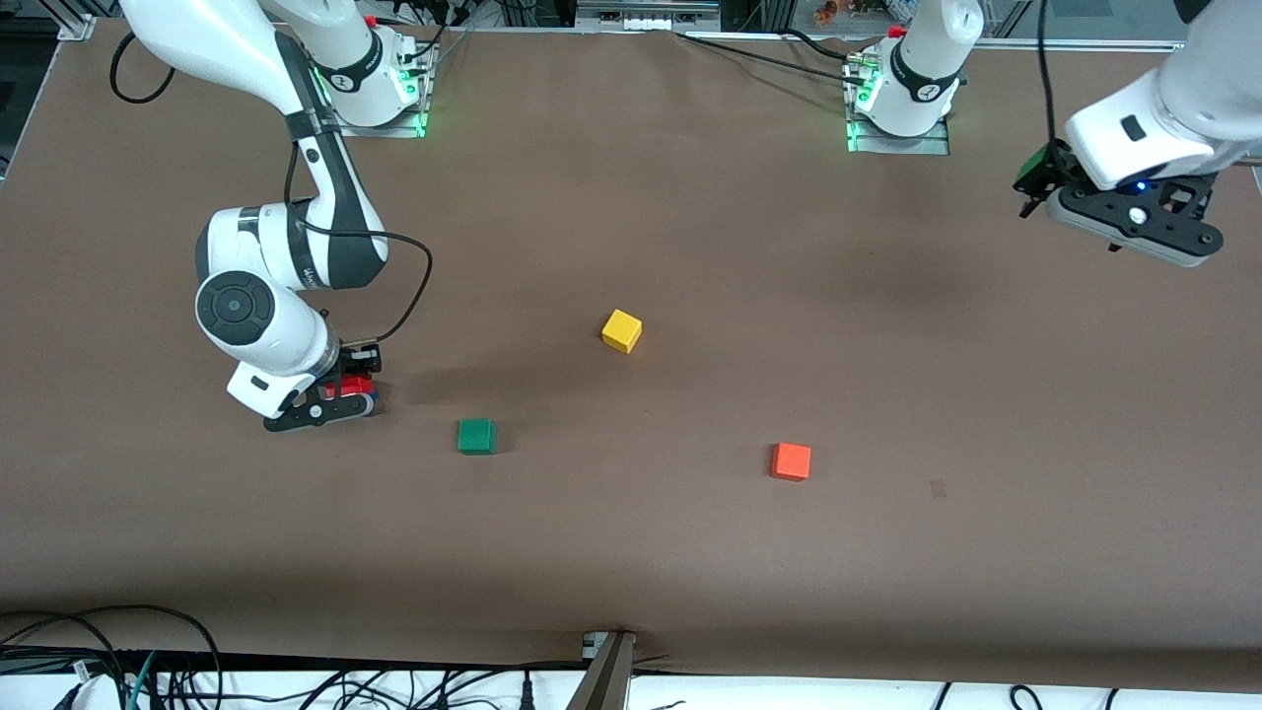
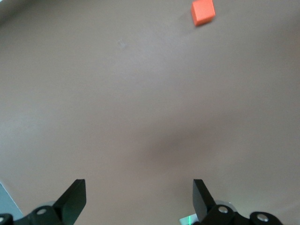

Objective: Pass red block to right arm, stack on blue

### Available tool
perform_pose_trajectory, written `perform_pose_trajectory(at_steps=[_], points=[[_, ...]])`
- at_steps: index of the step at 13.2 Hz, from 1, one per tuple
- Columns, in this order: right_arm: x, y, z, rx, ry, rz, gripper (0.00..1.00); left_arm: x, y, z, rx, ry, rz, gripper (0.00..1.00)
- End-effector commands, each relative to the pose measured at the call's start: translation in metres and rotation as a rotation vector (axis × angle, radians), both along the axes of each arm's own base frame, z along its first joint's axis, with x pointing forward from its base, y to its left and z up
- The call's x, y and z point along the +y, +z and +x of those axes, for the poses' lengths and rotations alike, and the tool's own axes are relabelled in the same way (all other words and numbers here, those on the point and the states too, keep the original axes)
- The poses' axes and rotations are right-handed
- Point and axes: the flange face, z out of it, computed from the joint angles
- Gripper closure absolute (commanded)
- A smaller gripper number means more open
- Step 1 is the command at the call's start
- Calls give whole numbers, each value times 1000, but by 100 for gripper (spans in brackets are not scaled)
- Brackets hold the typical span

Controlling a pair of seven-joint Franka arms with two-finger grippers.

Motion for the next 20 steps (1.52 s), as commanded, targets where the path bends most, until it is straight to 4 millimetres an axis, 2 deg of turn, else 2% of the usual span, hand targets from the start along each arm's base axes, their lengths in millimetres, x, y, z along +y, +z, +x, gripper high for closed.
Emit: perform_pose_trajectory(at_steps=[1, 2, 5, 8, 12, 15, 16, 18, 19, 20], points=[[-18, -17, -14, -73, 4, 0, 97, 21, 15, 8, -60, 111, 15, 0], [-27, -21, -13, -94, 1, -3, 97, 32, 13, 12, -73, 185, 7, 0], [-35, -31, -8, -116, -13, 0, 97, 56, 8, 14, -67, 364, -45, 0], [-41, -40, -15, -104, -40, 4, 97, 60, 25, 14, -91, 385, -63, 0], [-45, -52, -27, -106, -46, 10, 97, 61, 26, 15, -78, 393, -91, 0], [-45, -55, -28, -119, -43, 12, 95, 63, 41, 17, -115, 396, -109, 0], [-45, -55, -28, -119, -45, 12, 85, 68, 40, 17, -110, 404, -121, 0], [-45, -55, -29, -110, -44, 10, 34, 68, 46, 15, -107, 412, -124, 0], [-45, -55, -29, -110, -42, 10, 0, 72, 47, 14, -100, 412, -124, 0], [-45, -53, -29, -106, -42, 10, 0, 73, 47, 14, -98, 412, -125, 0]])
